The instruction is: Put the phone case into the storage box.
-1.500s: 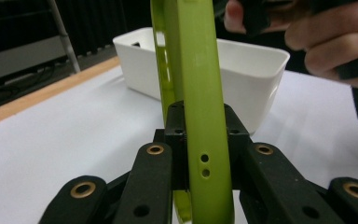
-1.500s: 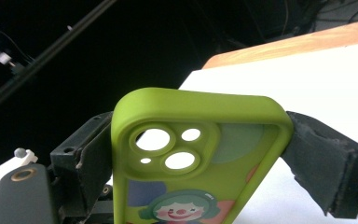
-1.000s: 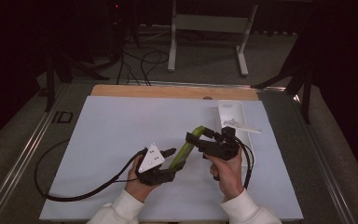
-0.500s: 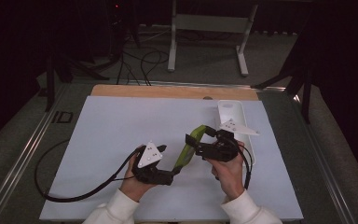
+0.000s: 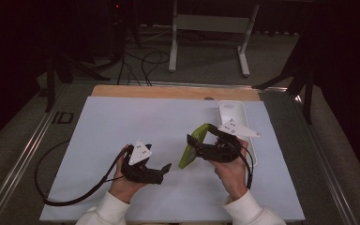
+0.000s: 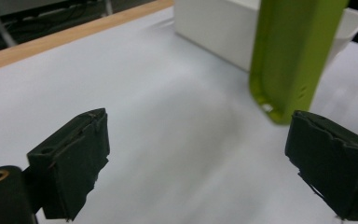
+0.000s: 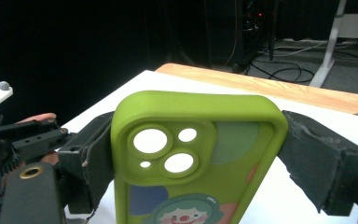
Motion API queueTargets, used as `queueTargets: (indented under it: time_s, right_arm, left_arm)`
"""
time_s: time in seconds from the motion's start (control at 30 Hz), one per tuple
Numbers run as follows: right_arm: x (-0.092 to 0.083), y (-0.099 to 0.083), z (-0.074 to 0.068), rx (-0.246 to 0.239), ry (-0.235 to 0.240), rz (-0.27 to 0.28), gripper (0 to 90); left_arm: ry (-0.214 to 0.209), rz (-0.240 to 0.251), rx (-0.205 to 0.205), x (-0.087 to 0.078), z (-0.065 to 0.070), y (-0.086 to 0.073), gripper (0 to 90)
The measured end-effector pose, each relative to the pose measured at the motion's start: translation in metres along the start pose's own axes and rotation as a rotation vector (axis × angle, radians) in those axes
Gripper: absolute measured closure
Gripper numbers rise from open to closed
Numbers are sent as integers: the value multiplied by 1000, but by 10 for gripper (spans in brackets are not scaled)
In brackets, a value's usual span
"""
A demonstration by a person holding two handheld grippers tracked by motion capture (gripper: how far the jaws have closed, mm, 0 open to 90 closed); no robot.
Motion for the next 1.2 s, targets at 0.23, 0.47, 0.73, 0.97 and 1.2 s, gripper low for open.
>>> queueTargets:
  time_s: [0.23, 0.47, 0.73, 0.97, 1.2]
  right_arm:
    - [0, 3, 1, -21, -9, -2, 161]
    - [0, 5, 3, -29, -18, -4, 161]
    - [-2, 7, 7, -35, -30, -7, 161]
    - [-2, 8, 10, -36, -38, -6, 161]
    - [-1, 9, 12, -41, -47, -9, 161]
  left_arm:
    - [63, -31, -17, -13, -17, -10, 42]
    - [122, -51, -44, -25, -33, -22, 17]
    - [156, -51, -67, -39, -48, -40, 12]
    - [167, -46, -77, -50, -58, -50, 0]
    - [193, -31, -88, -59, -66, -55, 0]
Point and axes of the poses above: each handheld gripper's, and its own axes: x roughly forward along the jaws, y roughly out of its top, z roughly to its right, the point moved 6 cm from there along x, roughly forward along the jaws, and after that the axes turned 11 degrees about z, right-handed, at the moved point
